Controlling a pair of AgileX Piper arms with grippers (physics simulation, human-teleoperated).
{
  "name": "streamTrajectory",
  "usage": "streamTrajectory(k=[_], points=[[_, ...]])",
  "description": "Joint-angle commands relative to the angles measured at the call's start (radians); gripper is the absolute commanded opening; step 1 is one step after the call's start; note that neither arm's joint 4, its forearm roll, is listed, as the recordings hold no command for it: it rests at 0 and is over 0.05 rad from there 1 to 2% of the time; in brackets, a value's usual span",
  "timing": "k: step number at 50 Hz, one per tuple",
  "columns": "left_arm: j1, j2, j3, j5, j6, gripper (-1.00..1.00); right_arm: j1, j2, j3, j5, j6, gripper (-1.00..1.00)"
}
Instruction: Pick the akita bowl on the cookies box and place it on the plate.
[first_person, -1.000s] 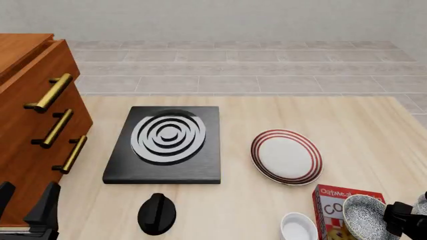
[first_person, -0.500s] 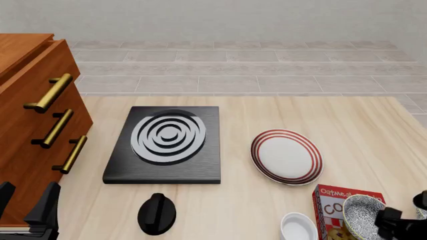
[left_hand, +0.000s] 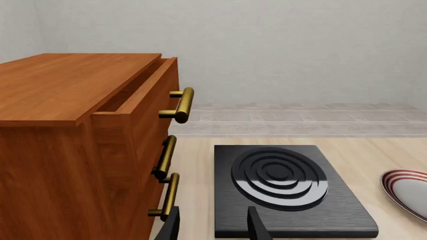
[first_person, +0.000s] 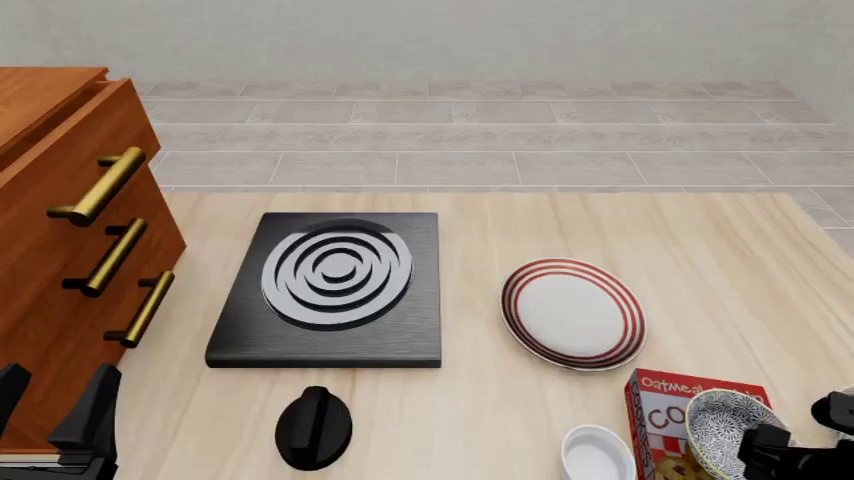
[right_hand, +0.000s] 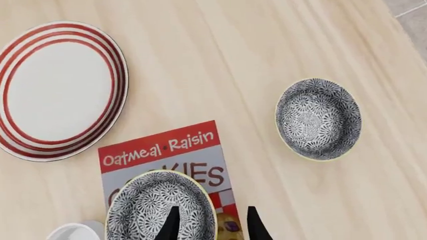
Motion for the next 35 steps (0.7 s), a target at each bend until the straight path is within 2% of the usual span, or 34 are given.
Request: streamTrajectory(k=[1,17,23,24,25,35], points=[[0.0,0.0,0.0,0.0,0.0,1.0,0.015,0.014,0.032,-0.035,0.013,1.0],[0.0,0.0,0.0,0.0,0.0,1.0,0.025,0.048,0.062,-0.086,0.024,1.0],[0.0,0.0,0.0,0.0,0.0,1.0,0.033,0.017,0.055,-0.052,0.018,1.0],[0.0,0.0,0.0,0.0,0.0,1.0,0.013,0.025,0.045,-0.057,-0.006,-1.0],[0.0,0.0,0.0,0.0,0.0,1.0,0.001,0.024,0.036,-0.052,-0.023,-1.0],[0.0,0.0,0.0,0.0,0.0,1.0,-0.008,0.019,0.017,-0.042,-0.018,-1.0]])
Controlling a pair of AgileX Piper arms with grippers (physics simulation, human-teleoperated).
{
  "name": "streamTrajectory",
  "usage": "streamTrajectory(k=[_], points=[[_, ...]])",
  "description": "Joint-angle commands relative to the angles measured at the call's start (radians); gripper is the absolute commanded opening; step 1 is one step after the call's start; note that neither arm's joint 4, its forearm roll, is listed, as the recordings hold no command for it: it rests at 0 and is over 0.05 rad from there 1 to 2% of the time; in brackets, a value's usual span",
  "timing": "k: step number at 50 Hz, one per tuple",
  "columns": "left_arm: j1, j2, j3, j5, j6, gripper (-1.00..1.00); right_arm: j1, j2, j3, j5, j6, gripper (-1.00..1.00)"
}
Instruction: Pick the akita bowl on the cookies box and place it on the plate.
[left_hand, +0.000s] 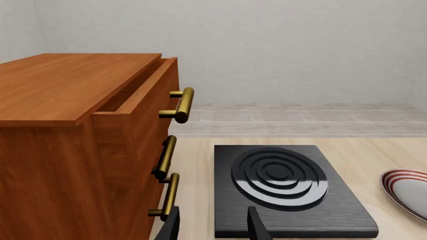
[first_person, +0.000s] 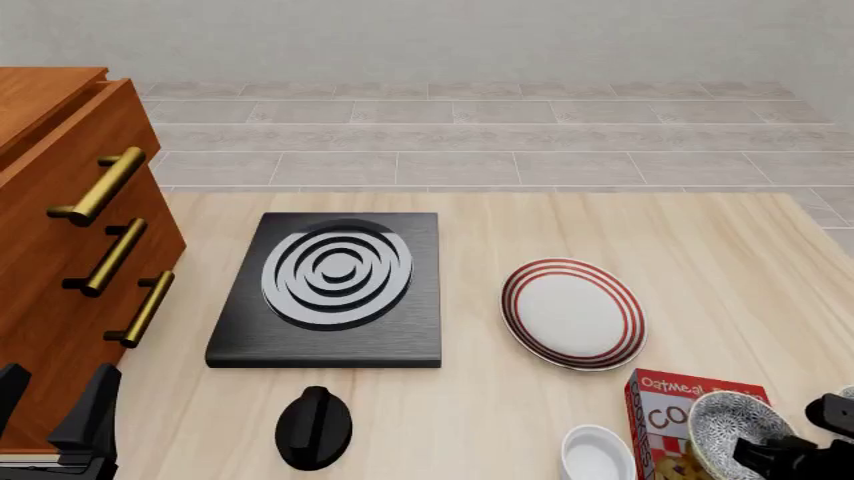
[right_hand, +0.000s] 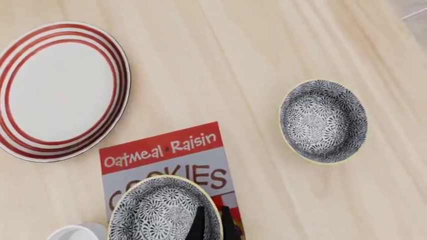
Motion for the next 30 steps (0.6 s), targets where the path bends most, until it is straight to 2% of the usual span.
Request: streamTrajectory(k=[1,9,15,24,30], points=[[0.0,0.0,0.0,0.0,0.0,1.0,-0.016,-0.001,-0.009,0.013,-0.004,-1.0],[0.0,0.0,0.0,0.0,0.0,1.0,-0.015,-0.026,-0.025,0.043,0.01,-1.0],[0.0,0.0,0.0,0.0,0.0,1.0,0.004,-0.093,-0.089,0.135,0.031,-1.0],[0.0,0.0,0.0,0.0,0.0,1.0,0.104,-0.152,-0.204,0.248,0.093,-1.0],[0.0,0.0,0.0,0.0,0.0,1.0,0.168,-0.133,-0.256,0.252,0.116,-1.0]])
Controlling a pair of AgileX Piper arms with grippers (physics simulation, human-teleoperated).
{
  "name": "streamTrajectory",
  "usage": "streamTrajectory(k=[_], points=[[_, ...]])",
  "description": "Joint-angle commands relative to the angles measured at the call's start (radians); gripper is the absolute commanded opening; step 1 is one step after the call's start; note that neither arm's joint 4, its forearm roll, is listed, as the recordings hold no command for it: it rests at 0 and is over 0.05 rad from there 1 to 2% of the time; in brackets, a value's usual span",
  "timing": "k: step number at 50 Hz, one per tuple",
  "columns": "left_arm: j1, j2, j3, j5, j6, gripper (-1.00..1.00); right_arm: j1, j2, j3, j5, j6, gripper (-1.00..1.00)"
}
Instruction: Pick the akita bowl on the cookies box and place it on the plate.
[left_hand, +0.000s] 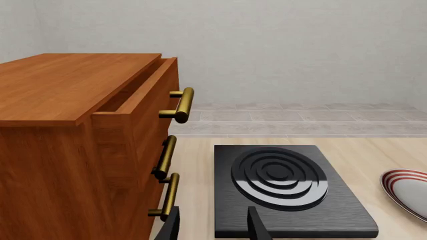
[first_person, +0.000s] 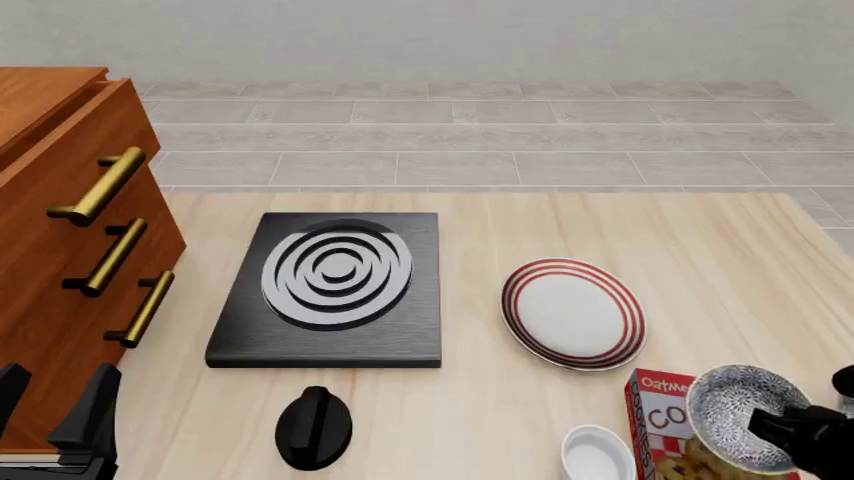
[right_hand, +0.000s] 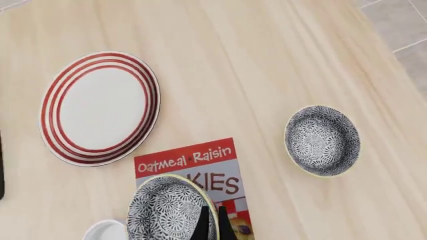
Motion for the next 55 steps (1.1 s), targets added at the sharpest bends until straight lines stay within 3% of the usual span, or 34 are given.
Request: streamTrajectory(k=[1,19,27,32,36,39,55], points=[[0.0,0.0,0.0,0.0,0.0,1.0,0.105,-0.018,-0.105,0.061,0.057,-1.0],[0.0,0.0,0.0,0.0,0.0,1.0,0.248,0.15,-0.267,-0.062,0.164,-1.0],[0.0,0.0,0.0,0.0,0.0,1.0,0.299,0.239,-0.33,-0.125,0.184,-1.0],[0.0,0.0,0.0,0.0,0.0,1.0,0.323,0.301,-0.329,-0.182,0.197,-1.0],[0.0,0.0,0.0,0.0,0.0,1.0,0.363,0.369,-0.289,-0.285,0.271,-1.0],[0.0,0.0,0.0,0.0,0.0,1.0,0.376,0.415,-0.286,-0.333,0.28,-1.0],[0.0,0.0,0.0,0.0,0.0,1.0,0.437,0.602,-0.342,-0.443,0.328,-1.0]])
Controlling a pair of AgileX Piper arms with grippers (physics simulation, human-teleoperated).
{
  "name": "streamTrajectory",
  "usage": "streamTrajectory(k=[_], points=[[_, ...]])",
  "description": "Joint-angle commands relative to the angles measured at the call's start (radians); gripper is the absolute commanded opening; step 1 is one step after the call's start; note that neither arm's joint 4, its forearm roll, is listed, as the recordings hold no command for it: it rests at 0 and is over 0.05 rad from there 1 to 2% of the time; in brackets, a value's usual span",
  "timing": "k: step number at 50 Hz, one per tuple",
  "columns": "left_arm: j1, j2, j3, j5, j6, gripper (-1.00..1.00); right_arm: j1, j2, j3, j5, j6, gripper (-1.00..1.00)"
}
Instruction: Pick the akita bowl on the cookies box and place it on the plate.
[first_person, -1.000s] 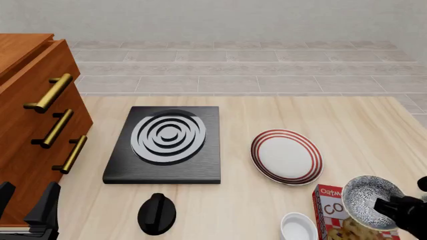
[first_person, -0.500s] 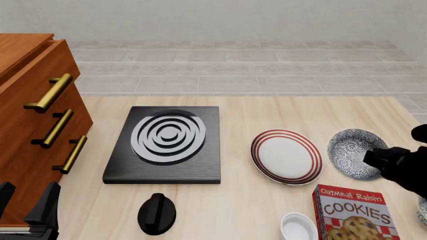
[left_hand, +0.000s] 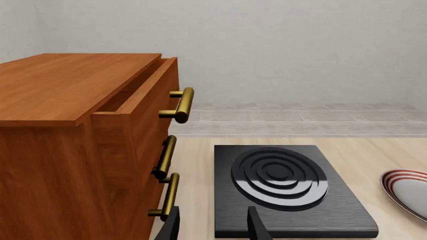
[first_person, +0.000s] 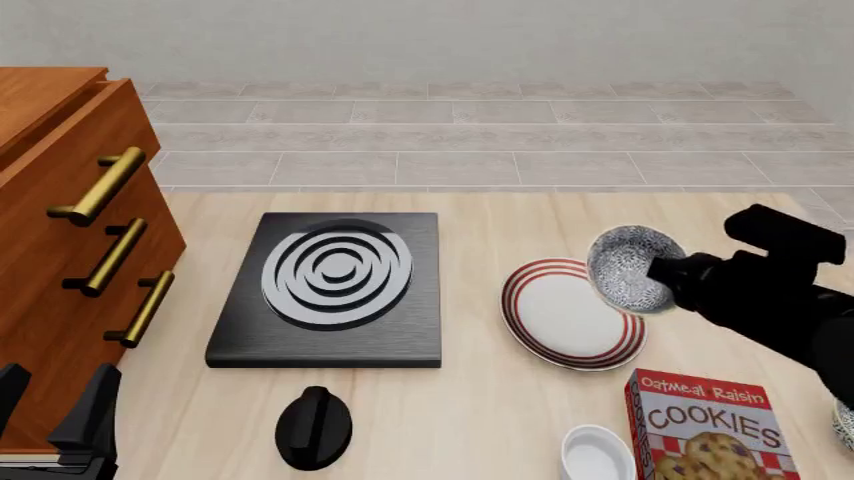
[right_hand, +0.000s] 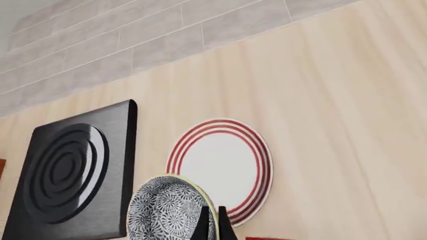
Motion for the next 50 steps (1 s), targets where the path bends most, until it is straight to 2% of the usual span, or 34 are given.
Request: streamTrajectory(k=[1,15,25,50], points=[[0.0,0.0,0.0,0.0,0.0,1.0,0.046,0.129,-0.038,-0.087,0.045,-1.0],[0.0,0.0,0.0,0.0,0.0,1.0,0.04,0.235,-0.097,-0.116,0.046,-1.0],[0.0,0.0,0.0,0.0,0.0,1.0,0.026,0.303,-0.11,-0.159,0.069,-1.0],[0.0,0.0,0.0,0.0,0.0,1.0,0.0,0.424,-0.152,-0.209,0.072,-1.0]])
